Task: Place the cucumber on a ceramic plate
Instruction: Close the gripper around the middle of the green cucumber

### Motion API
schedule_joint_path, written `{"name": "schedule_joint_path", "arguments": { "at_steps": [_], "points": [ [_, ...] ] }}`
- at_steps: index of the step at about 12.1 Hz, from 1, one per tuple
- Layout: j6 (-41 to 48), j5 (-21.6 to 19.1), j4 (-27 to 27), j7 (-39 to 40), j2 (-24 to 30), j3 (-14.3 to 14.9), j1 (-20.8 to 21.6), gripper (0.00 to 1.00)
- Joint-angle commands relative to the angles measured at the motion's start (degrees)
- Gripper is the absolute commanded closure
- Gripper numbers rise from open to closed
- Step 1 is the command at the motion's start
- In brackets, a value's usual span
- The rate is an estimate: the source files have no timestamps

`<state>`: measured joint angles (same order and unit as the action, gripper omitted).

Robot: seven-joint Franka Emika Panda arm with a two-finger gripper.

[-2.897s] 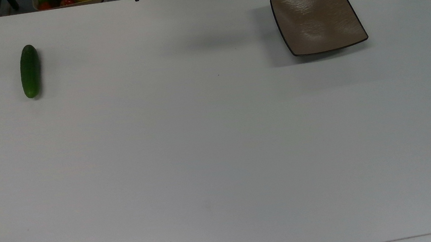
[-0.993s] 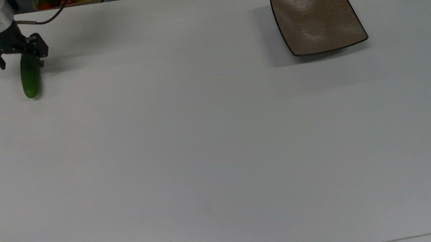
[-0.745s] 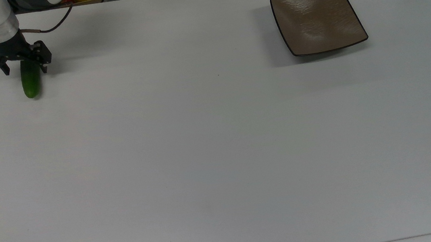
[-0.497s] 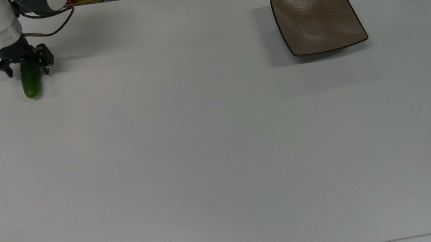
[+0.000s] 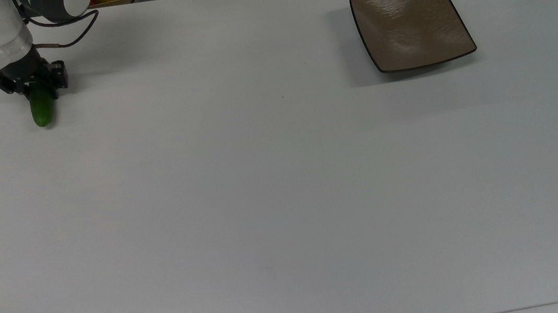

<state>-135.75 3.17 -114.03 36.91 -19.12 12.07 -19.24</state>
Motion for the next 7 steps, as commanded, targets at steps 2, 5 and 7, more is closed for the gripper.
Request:
{"name": "schedule_joint_path", "arguments": {
  "at_steps": [2,5,7],
  "points": [
    [-0.8,0.7,-1.0,1.3,1.1,0.2,0.0,0.94],
    [3.1,0.7,-0.5,1.6,4.3,0.3,0.6,0.93],
    [7.5,0.7,0.8,1.4,7.9,0.1,1.9,0.92]
  ]
}}
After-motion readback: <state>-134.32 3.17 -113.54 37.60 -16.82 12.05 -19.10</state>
